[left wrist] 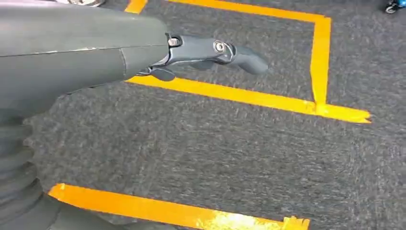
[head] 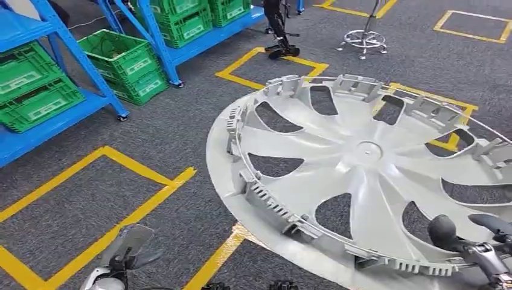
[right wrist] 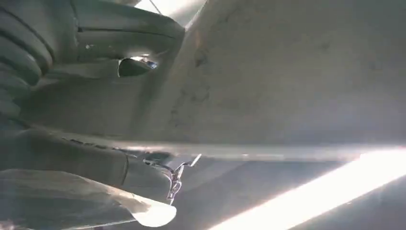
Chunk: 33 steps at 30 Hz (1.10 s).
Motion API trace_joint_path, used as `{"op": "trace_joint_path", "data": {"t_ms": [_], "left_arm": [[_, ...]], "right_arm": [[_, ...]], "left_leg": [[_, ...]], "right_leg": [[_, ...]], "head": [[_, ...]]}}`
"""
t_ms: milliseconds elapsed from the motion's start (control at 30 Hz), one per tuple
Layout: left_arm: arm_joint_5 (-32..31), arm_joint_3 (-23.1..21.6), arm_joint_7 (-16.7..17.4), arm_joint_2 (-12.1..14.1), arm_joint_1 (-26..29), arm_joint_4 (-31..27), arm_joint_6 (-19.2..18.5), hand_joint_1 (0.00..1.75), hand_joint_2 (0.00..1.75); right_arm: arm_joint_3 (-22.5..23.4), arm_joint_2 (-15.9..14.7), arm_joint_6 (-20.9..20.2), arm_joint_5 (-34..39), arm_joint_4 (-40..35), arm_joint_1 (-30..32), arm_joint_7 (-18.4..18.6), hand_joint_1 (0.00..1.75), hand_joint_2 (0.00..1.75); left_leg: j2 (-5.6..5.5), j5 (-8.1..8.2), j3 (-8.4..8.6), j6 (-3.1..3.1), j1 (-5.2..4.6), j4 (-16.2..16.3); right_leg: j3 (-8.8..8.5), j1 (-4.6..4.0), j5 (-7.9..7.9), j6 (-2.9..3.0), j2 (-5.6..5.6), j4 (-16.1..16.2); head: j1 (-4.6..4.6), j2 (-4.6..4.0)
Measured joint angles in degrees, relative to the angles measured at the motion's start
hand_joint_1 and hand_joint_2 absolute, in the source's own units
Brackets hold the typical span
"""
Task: Take the parts from the cabinet and place them on the table.
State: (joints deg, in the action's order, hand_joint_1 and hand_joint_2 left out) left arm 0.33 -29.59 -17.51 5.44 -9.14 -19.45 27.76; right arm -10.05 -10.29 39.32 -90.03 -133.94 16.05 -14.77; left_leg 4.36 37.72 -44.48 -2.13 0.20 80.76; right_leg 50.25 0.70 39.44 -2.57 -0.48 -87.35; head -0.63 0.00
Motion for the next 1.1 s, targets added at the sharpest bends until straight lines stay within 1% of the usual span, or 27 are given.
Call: {"op": "trace_joint_path", "data": {"t_ms": [67,100,133,167,200,233,267,300,333,367,433,467,500,567,600,633,667,700,767,800,833,867,933,967,1000,1033,1100], "left_arm": [[0.0,0.2,-0.4,0.0,0.3,0.0,-0.4,0.00,1.75],[0.0,0.3,-0.5,-0.1,0.6,0.0,-0.5,0.00,1.75],[0.0,0.4,-0.6,-0.2,1.0,0.0,-0.5,0.00,1.75],[0.0,0.4,-0.6,-0.3,1.2,0.0,-0.5,0.00,1.75],[0.0,0.4,-0.6,-0.3,1.4,0.0,-0.5,0.00,1.75],[0.0,0.5,-0.6,-0.4,1.5,0.0,-0.5,0.00,1.75],[0.0,0.6,-0.6,-0.2,1.5,0.0,-0.5,0.00,1.75],[0.0,0.9,-0.6,0.2,1.6,0.0,-0.5,0.00,1.75],[0.0,1.0,-0.6,0.0,1.7,0.0,-0.5,0.00,1.75],[-0.2,1.1,-0.6,-0.1,1.9,0.0,-0.5,0.00,1.75],[-0.3,1.2,-0.7,-0.1,1.9,0.0,-0.6,0.00,1.75],[-0.4,1.3,-0.7,-0.2,1.9,0.0,-0.9,0.00,1.75],[-0.5,1.4,-0.8,-0.2,2.0,0.0,-1.0,0.00,1.75],[-0.6,1.6,-1.2,-0.1,2.7,0.0,-1.2,0.00,1.75],[-0.6,1.7,-1.3,0.0,3.0,0.0,-1.3,0.00,1.75],[-0.8,2.0,-1.5,0.0,3.2,0.1,-1.4,0.00,1.75],[-0.9,2.2,-1.6,0.0,3.4,0.1,-1.5,0.00,1.75],[-0.9,2.6,-1.6,0.0,3.5,0.1,-1.5,0.00,1.75],[-1.0,3.0,-1.7,0.3,3.5,0.1,-1.4,0.00,1.75],[-1.0,3.0,-1.7,0.7,3.5,0.1,-1.4,0.00,1.75],[-1.1,3.1,-1.8,0.8,3.6,0.1,-1.4,0.00,1.75],[-1.4,3.3,-1.8,1.0,3.6,0.2,-1.4,0.00,1.75],[-1.6,3.8,-1.8,1.1,3.4,0.2,-1.4,0.00,1.75],[-1.7,4.0,-1.8,1.0,3.4,0.2,-1.5,0.00,1.75],[-1.9,4.1,-1.9,0.7,3.4,0.2,-1.5,0.00,1.75],[-2.0,4.2,-1.9,0.7,3.4,0.2,-1.5,0.00,1.75],[-2.1,4.2,-1.9,0.5,3.5,0.2,-1.7,0.00,1.75]], "right_arm": [[-0.1,0.0,0.0,0.0,0.1,0.0,0.7,1.75,1.75],[-0.1,0.0,0.0,0.0,0.1,0.0,0.9,1.75,1.75],[-0.2,0.0,0.0,0.0,0.1,0.0,1.0,1.75,1.75],[-0.2,0.0,0.0,0.0,0.2,0.1,1.0,1.75,1.75],[-0.2,0.0,0.0,0.0,0.2,0.2,1.0,1.75,1.75],[-0.2,0.0,0.0,0.0,0.3,0.2,1.0,1.75,1.75],[-0.3,0.1,0.0,0.0,0.4,0.2,1.0,1.75,1.75],[-0.3,0.1,0.0,0.0,0.4,0.1,1.0,1.75,1.75],[-0.4,0.1,0.0,0.0,0.5,0.2,1.0,1.75,1.75],[-0.4,0.1,0.1,0.0,0.5,0.2,1.0,1.75,1.75],[-0.5,0.2,0.1,0.0,0.6,0.3,1.1,1.75,1.75],[-0.6,0.2,0.1,-0.1,0.6,0.4,1.3,1.75,1.75],[-0.7,0.2,0.1,0.0,0.6,0.2,1.6,1.75,1.75],[-1.2,0.4,0.1,0.0,0.8,0.0,1.5,1.75,1.75],[-1.3,0.4,0.1,0.0,0.8,-0.1,1.4,1.75,1.75],[-1.4,0.5,0.1,0.0,0.9,-0.2,1.4,1.75,1.75],[-1.5,0.6,0.1,0.0,1.0,-0.3,1.4,1.75,1.75],[-1.5,0.7,0.1,0.0,1.0,-0.3,1.4,1.75,1.75],[-1.6,0.7,0.1,0.0,1.0,-0.4,1.4,1.75,1.75],[-1.6,0.8,0.1,-0.1,1.1,-0.5,1.4,1.75,1.75],[-1.6,0.8,0.1,-0.1,1.1,-0.9,1.2,1.75,1.75],[-1.6,0.9,0.1,0.0,1.1,-0.9,1.1,1.75,1.75],[-1.6,1.0,0.1,0.0,1.1,-0.9,0.9,1.75,1.75],[-1.6,1.0,0.1,0.0,1.1,-0.9,0.8,1.75,1.75],[-1.6,1.0,0.1,0.0,1.1,-1.0,0.8,1.75,1.75],[-1.7,1.0,0.1,0.0,1.2,-1.2,0.6,1.75,1.75],[-1.7,1.0,0.1,0.0,1.1,-1.4,0.5,1.75,1.75]], "left_leg": [[-0.23,-0.51,1.01,0.21,0.39,-1.6],[-0.27,-0.63,1.25,0.42,0.61,-2.0],[-0.30,-0.66,1.39,0.55,0.94,-2.1],[-0.32,-0.64,1.49,0.78,1.33,-2.2],[-0.38,-0.53,1.62,1.25,1.83,-2.2],[-0.42,-0.33,1.85,2.03,2.45,-2.2],[-0.47,-0.32,1.95,2.92,2.39,-2.4],[-0.57,-0.15,1.91,3.57,1.86,-1.9],[-0.69,-0.74,2.33,3.87,1.65,-3.0],[-0.62,-1.28,2.92,4.08,1.53,-4.1],[-0.51,-1.86,3.89,4.42,1.66,-5.7],[-1.33,-1.52,4.08,4.47,1.77,-5.6],[-2.42,-0.48,3.80,4.25,1.76,-4.7],[-3.62,2.90,1.51,3.81,1.27,0.9],[-3.78,3.62,0.40,3.42,0.99,3.3],[-3.89,3.20,-0.05,2.97,0.64,4.1],[-3.98,1.62,0.34,2.37,0.19,3.0],[-4.11,-0.81,1.52,1.68,-0.28,0.3],[-4.80,-6.45,5.81,-0.20,-1.60,-9.0],[-5.43,-6.13,6.24,-1.23,-1.69,-9.6],[-5.36,-7.01,6.66,-1.28,-1.98,-11.2],[-5.28,-6.90,7.02,-1.37,-2.32,-12.3],[-5.10,-7.08,8.41,-1.42,-2.37,-16.0],[-4.74,-8.12,9.48,-0.77,-1.34,-18.1],[-4.58,-8.65,10.26,-0.59,-1.36,-19.5],[-4.54,-9.10,10.61,-0.72,-1.16,-20.1],[-4.20,-9.14,10.58,-0.58,-0.90,-20.2]], "right_leg": [[0.89,0.15,1.71,-0.60,0.46,-2.3],[1.38,0.29,2.05,-1.01,0.43,-3.3],[1.29,0.54,1.25,-1.41,0.41,-3.0],[0.46,0.86,-0.46,-1.82,0.37,-1.1],[-1.20,1.25,-2.73,-2.37,0.27,2.2],[-3.14,1.66,-4.21,-3.13,-0.06,6.5],[-3.08,1.11,-3.43,-3.72,-0.29,6.0],[-4.63,1.07,-3.79,-3.48,-0.49,8.8],[-4.64,1.13,-3.75,-1.33,-0.06,8.8],[-4.92,1.13,-4.06,-0.76,-0.13,9.4],[-5.81,1.20,-4.85,0.46,0.19,11.2],[-6.36,1.21,-5.14,0.97,0.24,12.0],[-6.93,1.15,-5.38,1.35,0.28,12.8],[-8.26,0.70,-6.01,2.06,0.63,14.7],[-8.77,0.42,-6.26,2.21,0.89,15.5],[-9.26,0.19,-6.48,2.26,1.12,16.1],[-9.67,0.01,-6.59,2.39,1.33,16.5],[-10.11,-0.13,-6.64,2.37,1.52,16.9],[-11.38,-0.27,-6.63,2.37,1.72,17.8],[-11.54,-0.12,-6.83,2.17,1.71,18.2],[-11.52,0.13,-7.26,1.66,2.15,18.6],[-11.50,0.38,-7.70,1.15,2.19,19.3],[-12.02,0.35,-8.81,0.44,2.20,21.2],[-11.92,0.32,-8.63,0.39,2.01,21.5],[-11.85,0.05,-8.01,0.16,1.57,21.0],[-10.82,0.03,-6.43,-0.14,1.35,18.6],[-7.78,0.13,-3.64,-0.87,1.08,12.3]], "head": [[0.04,0.00],[0.09,0.00],[0.04,0.00],[0.07,0.02],[0.07,0.00],[0.09,0.00],[0.29,0.00],[0.99,0.02],[0.59,0.00],[0.02,0.00],[-0.02,0.00],[-0.26,0.00],[-0.29,0.02],[-0.48,0.02],[-0.50,0.00],[-0.46,0.02],[-0.48,0.00],[-0.48,0.00],[-0.48,0.00],[0.02,0.02],[0.01,0.02],[-0.52,0.00],[-0.61,0.02],[-0.52,0.00],[-0.48,0.00],[-0.37,0.00],[-0.37,0.00]]}}
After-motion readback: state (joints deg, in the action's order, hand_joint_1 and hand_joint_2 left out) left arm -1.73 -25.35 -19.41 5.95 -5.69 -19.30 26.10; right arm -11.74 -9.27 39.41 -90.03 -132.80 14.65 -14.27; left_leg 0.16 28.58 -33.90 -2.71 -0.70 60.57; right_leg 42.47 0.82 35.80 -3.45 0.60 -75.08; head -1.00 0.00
